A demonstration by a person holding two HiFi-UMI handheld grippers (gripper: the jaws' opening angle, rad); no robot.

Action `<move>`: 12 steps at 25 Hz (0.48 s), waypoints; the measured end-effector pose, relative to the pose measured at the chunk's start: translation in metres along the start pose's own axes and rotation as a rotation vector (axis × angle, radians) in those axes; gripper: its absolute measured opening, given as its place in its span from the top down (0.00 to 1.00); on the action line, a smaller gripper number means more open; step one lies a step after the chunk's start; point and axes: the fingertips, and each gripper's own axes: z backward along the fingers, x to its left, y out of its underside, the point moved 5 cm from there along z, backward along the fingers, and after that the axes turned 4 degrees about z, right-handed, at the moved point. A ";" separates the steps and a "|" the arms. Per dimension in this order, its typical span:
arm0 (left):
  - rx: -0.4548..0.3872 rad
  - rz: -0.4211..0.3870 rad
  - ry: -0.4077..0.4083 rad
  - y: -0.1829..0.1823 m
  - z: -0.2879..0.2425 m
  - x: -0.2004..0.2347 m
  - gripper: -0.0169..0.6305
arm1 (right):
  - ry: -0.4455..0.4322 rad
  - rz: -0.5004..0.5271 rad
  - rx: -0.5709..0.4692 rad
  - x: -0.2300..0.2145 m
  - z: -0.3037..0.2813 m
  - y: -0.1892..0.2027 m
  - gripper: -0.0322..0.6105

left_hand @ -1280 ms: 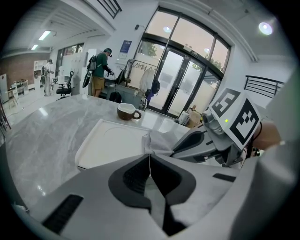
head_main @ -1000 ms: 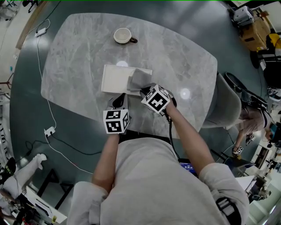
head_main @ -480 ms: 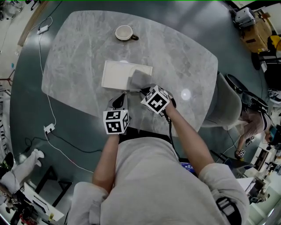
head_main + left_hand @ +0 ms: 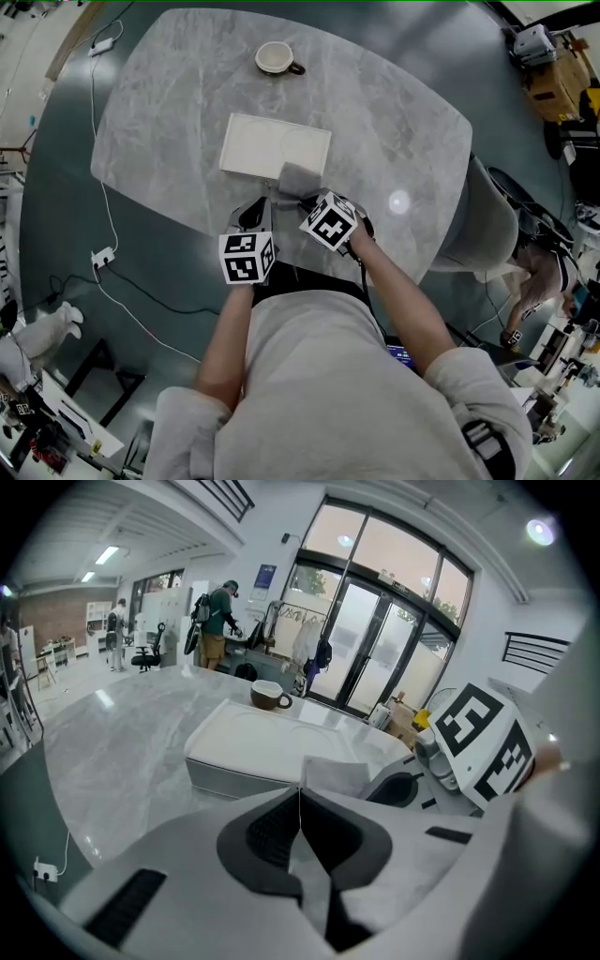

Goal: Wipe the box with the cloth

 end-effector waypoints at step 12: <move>-0.095 -0.004 -0.051 0.006 0.030 -0.027 0.93 | 0.084 -0.114 -0.416 0.028 0.066 -0.005 0.89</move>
